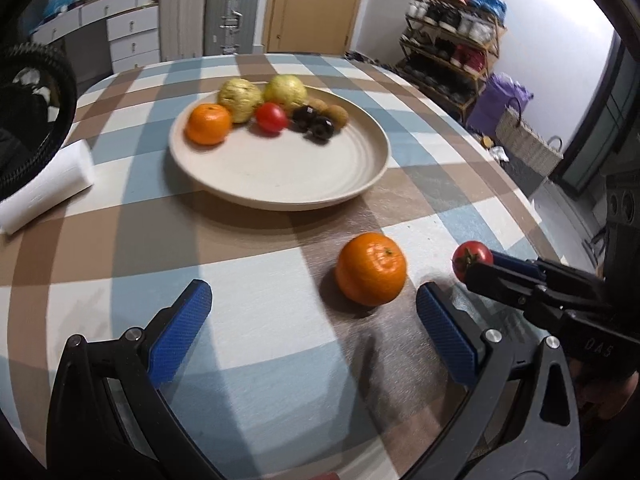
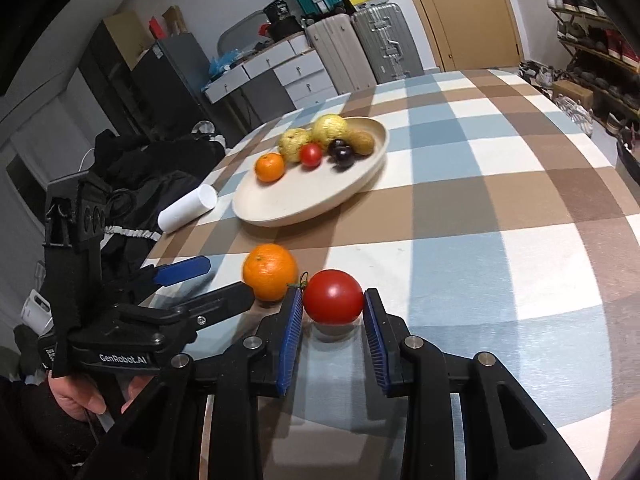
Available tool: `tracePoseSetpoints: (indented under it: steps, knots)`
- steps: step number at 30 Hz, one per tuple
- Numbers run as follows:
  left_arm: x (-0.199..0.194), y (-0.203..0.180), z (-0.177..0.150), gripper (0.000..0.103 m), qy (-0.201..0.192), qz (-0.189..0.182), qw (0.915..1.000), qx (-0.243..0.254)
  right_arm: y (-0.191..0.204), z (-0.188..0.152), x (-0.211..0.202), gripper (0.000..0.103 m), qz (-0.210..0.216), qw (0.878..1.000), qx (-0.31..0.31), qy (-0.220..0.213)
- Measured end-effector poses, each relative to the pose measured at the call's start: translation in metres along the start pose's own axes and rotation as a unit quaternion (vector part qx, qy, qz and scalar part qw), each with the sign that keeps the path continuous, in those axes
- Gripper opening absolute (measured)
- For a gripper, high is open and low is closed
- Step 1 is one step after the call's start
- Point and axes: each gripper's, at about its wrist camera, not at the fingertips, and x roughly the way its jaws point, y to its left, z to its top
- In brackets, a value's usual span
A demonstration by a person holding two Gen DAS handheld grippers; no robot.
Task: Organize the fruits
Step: 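Hold the tomato in the right tool while the left tool grasps the orange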
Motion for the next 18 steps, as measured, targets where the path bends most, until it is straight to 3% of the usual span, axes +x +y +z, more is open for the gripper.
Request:
tracePoseSetpoints:
  steps: [6, 9, 12, 16, 18]
  knots:
    - [0.012, -0.014, 0.009, 0.100, 0.006, -0.029, 0.9994, 0.016, -0.009, 0.003, -0.010, 0.032, 0.001, 1.000, 0.000, -0.008]
    - [0.014, -0.017, 0.012, 0.094, 0.003, -0.044, 0.9989, 0.014, -0.012, 0.005, -0.013, 0.032, 0.001, 1.000, 0.001, -0.011]
    - [0.016, -0.016, 0.015, 0.078, 0.007, -0.050, 0.9986, 0.016, -0.015, 0.006, -0.014, 0.032, 0.003, 1.000, 0.004, -0.013]
    - [0.017, -0.011, 0.015, 0.044, 0.014, -0.071, 0.9972, 0.015, -0.015, 0.008, -0.013, 0.032, 0.005, 1.000, 0.003, -0.014]
    - [0.017, -0.009, 0.016, 0.038, 0.019, -0.091, 0.9956, 0.012, -0.014, 0.009, -0.012, 0.032, 0.006, 1.000, 0.001, -0.013]
